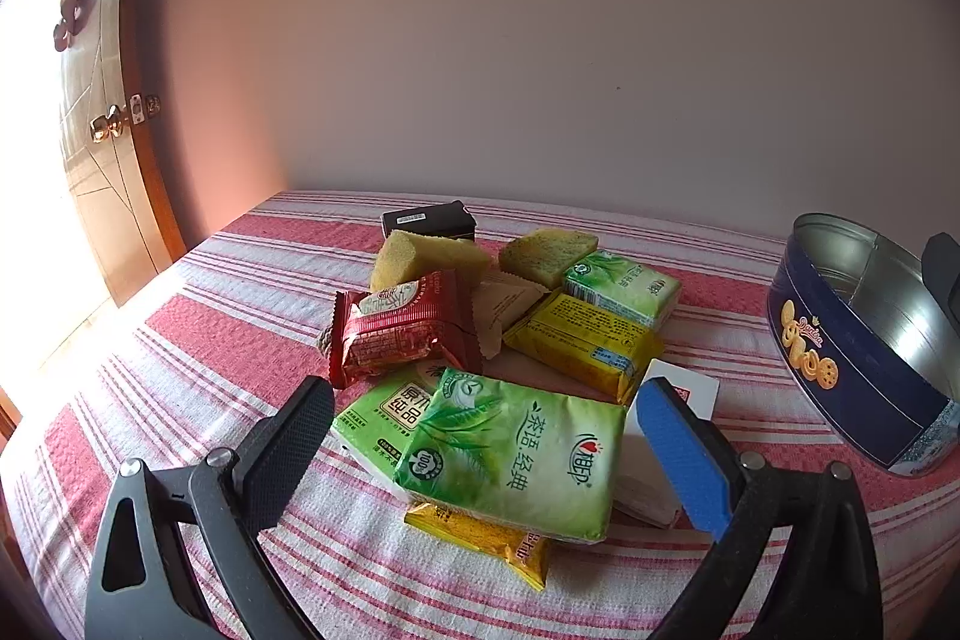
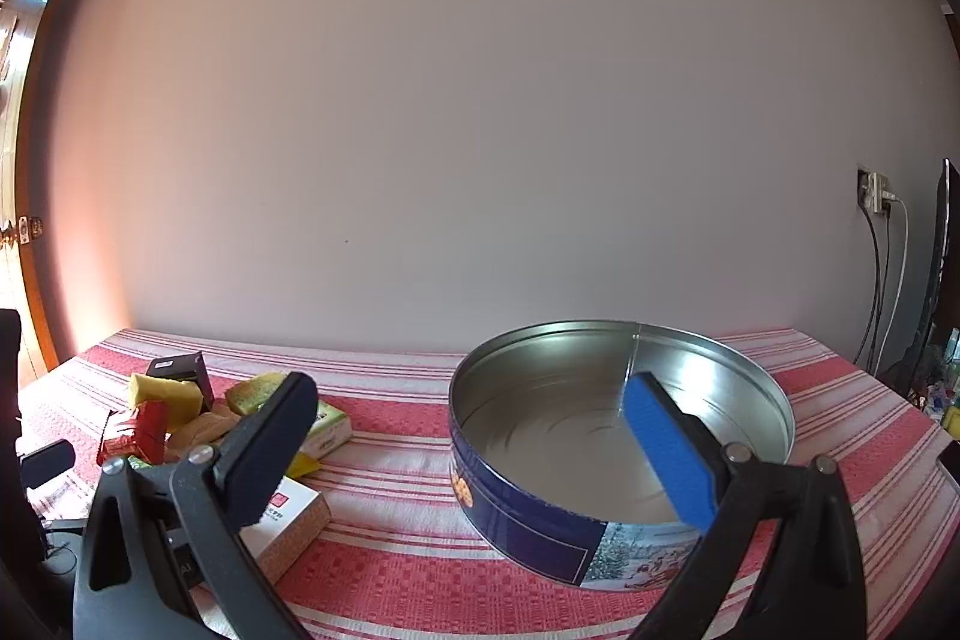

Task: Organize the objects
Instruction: 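Grasp the yellow biscuit pack with left tool while right tool grasps green tea pack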

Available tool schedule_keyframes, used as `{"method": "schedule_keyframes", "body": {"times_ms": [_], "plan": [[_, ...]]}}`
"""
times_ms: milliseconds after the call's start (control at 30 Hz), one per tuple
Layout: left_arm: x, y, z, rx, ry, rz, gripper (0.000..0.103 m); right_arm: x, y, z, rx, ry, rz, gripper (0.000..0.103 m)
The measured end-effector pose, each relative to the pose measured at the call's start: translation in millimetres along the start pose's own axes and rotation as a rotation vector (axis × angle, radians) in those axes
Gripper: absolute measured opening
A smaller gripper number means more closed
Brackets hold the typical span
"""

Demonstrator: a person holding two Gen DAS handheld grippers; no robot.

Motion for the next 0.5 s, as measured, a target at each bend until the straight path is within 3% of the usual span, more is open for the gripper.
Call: {"method": "schedule_keyframes", "body": {"times_ms": [500], "plan": [[-27,-13,10,-0.041,0.008,0.002,0.102,-31,-10,2,-0.017,0.113,0.094,0.103]]}}
Point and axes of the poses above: each gripper's, at about its wrist camera, not at the fingertips, and z roughly against the way its jaws point, x to its right, y to its top, the point moved 10 cm from there along -z, roughly the way its jaws point, and after that the axes turned 10 degrees about -y, right-handed, at the moved point
